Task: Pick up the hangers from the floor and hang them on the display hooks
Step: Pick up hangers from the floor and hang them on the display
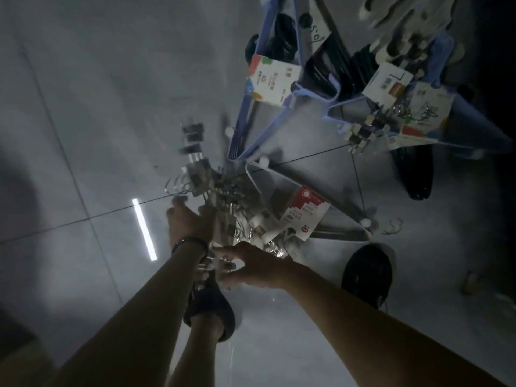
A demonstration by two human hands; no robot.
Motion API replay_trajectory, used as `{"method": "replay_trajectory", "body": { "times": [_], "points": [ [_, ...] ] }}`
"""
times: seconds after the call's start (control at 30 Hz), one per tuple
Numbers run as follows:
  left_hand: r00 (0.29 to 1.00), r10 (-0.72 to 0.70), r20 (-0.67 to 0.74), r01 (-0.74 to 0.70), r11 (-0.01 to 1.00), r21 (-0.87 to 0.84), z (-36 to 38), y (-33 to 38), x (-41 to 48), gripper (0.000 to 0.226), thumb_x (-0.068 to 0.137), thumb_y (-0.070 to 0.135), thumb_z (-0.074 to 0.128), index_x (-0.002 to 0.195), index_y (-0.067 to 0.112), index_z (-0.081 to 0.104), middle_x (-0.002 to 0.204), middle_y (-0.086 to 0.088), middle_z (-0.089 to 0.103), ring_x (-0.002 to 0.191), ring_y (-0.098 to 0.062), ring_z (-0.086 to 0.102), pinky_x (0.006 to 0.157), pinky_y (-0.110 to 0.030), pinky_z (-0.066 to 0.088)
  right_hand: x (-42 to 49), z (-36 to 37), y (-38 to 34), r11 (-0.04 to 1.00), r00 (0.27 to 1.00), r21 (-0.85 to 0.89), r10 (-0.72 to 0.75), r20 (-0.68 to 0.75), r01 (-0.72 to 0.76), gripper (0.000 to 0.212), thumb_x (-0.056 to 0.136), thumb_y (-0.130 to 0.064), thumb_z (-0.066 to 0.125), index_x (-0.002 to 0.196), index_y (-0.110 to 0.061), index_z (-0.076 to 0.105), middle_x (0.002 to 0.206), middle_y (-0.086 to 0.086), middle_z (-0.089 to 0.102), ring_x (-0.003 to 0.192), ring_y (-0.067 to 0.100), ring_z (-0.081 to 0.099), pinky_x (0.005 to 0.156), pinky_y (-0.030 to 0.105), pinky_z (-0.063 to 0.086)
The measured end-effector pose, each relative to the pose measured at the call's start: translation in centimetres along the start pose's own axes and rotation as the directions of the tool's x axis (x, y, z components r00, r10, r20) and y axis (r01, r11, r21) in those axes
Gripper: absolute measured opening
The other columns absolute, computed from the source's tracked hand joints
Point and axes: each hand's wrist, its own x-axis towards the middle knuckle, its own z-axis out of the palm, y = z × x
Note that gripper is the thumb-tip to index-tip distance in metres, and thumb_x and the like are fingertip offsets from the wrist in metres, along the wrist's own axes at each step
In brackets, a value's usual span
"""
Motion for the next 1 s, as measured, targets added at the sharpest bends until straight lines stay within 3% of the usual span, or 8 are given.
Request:
{"method": "replay_trajectory", "body": {
  "times": [0.1,0.17,0.3,0.4,0.57,0.77,0.87,1.0],
  "points": [
    [0.970,-0.037,-0.241,0.099,0.962,0.253,-1.1,-1.5,-0.3,0.074,0.081,0.046,0.082,0.133,0.015,0.039,0.138,-0.018,0.043,0.123,-0.044,0.049,0.095,-0.057,0.053,1.5,0.3,2.0,0.983,0.935,-0.161,0.025,-0.355,-0.087,0.033,0.100,-0.033,0.065,0.130,-0.020,0.063,0.132,0.006,0.066,0.122,0.023,0.063,0.090,0.028,0.048],
    [0.930,0.216,-0.298,-0.126,0.947,0.294,-0.4,-2.1,-2.2,0.054,0.082,0.030,0.078,0.124,0.014,0.047,0.130,-0.017,0.050,0.116,-0.039,0.049,0.092,-0.052,0.051,1.8,-0.6,4.5,0.947,0.762,-0.182,0.089,-0.642,-0.264,0.026,0.097,-0.022,0.062,0.123,-0.017,0.063,0.123,0.009,0.066,0.113,0.028,0.065,0.090,0.036,0.055],
    [0.659,0.717,0.228,-0.749,0.601,0.277,4.1,-1.8,-6.6,0.031,0.090,0.031,0.070,0.120,0.025,0.063,0.131,-0.005,0.057,0.124,-0.027,0.050,0.100,-0.042,0.052,0.3,-3.5,10.3,0.772,0.578,-0.327,0.064,-0.813,-0.545,0.057,0.094,-0.043,0.071,0.134,-0.006,0.053,0.124,0.018,0.063,0.109,0.031,0.062,0.086,0.038,0.058],
    [0.685,0.556,0.470,-0.719,0.620,0.315,8.5,-2.0,-7.1,0.080,0.086,0.060,0.071,0.151,0.029,0.036,0.155,-0.004,0.036,0.147,-0.033,0.034,0.113,-0.049,0.048,0.1,-4.7,13.7,0.688,0.624,-0.444,0.016,-0.781,-0.573,0.083,0.087,-0.051,0.077,0.144,-0.003,0.040,0.125,0.018,0.063,0.110,0.032,0.066,0.085,0.039,0.061],
    [0.926,0.208,0.314,-0.317,0.880,0.353,13.5,-0.9,-6.5,0.137,0.061,0.094,0.063,0.161,0.023,-0.001,0.165,-0.020,0.016,0.151,-0.046,0.020,0.113,-0.062,0.035,0.0,-6.0,16.6,0.620,0.648,-0.561,-0.110,-0.754,-0.548,0.076,0.089,-0.042,0.077,0.144,-0.002,0.042,0.113,0.014,0.072,0.101,0.030,0.074,0.089,0.047,0.060],
    [0.877,0.201,0.436,-0.359,0.878,0.317,11.9,0.8,-5.6,0.117,0.069,0.064,0.085,0.155,0.026,0.016,0.153,-0.018,0.027,0.142,-0.047,0.026,0.115,-0.060,0.035,-1.7,-8.5,16.7,0.371,0.750,-0.750,-0.180,-0.637,-0.548,0.049,0.092,-0.026,0.075,0.131,-0.002,0.058,0.108,0.017,0.072,0.088,0.028,0.074,0.072,0.037,0.062],
    [0.841,0.196,0.504,-0.315,0.935,0.162,9.6,0.0,-4.5,0.114,0.070,0.031,0.091,0.157,0.024,0.017,0.154,-0.012,0.032,0.143,-0.042,0.031,0.116,-0.054,0.039,-2.4,-9.7,16.3,0.319,0.825,-0.822,-0.169,-0.540,-0.472,0.039,0.093,-0.021,0.070,0.131,-0.020,0.061,0.129,0.013,0.064,0.110,0.031,0.067,0.082,0.045,0.061],
    [0.814,0.228,0.535,-0.232,0.971,-0.061,7.7,-2.8,-2.6,0.088,0.067,-0.003,0.086,0.131,0.028,0.035,0.129,-0.003,0.052,0.121,-0.033,0.058,0.090,-0.040,0.063,-3.7,-10.5,14.5,0.272,0.816,-0.802,-0.087,-0.572,-0.532,0.038,0.096,-0.026,0.065,0.133,-0.028,0.059,0.126,0.007,0.059,0.110,0.027,0.062,0.084,0.042,0.055]
  ]
}}
